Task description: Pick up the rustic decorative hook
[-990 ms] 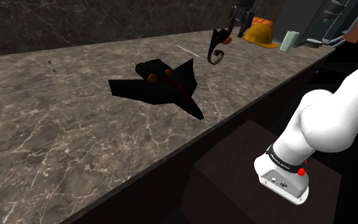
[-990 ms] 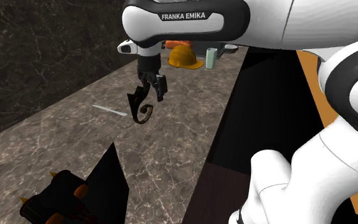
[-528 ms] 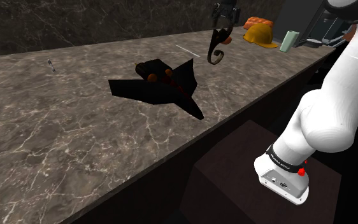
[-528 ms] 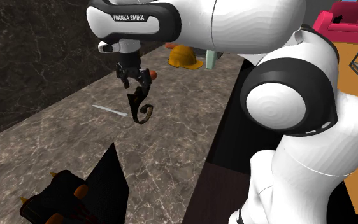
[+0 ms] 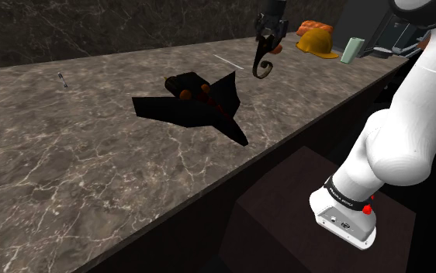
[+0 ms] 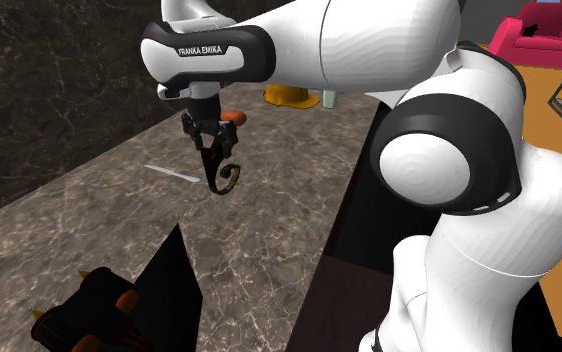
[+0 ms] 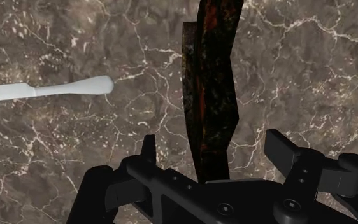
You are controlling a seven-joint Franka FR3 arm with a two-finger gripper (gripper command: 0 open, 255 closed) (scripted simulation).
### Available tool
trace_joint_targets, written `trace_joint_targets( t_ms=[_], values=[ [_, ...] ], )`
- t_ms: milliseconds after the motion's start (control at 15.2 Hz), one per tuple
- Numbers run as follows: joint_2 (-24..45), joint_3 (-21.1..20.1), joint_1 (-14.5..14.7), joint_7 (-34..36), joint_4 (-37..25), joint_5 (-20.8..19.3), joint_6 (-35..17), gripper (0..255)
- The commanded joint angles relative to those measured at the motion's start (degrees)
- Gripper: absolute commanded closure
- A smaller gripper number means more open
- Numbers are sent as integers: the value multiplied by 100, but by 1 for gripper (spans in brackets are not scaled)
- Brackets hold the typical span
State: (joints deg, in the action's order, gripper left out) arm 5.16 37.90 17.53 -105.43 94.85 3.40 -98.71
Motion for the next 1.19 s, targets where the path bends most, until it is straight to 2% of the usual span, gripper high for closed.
trace_joint_targets(
  t_ms=[0,66,660,1122],
  values=[
    [0,-2,3,1,51,1,-54,0],
    [0,-2,3,1,54,1,-58,255],
    [0,-2,3,1,50,1,-54,255],
    [84,18,-39,-27,-578,50,509,255]
  ],
)
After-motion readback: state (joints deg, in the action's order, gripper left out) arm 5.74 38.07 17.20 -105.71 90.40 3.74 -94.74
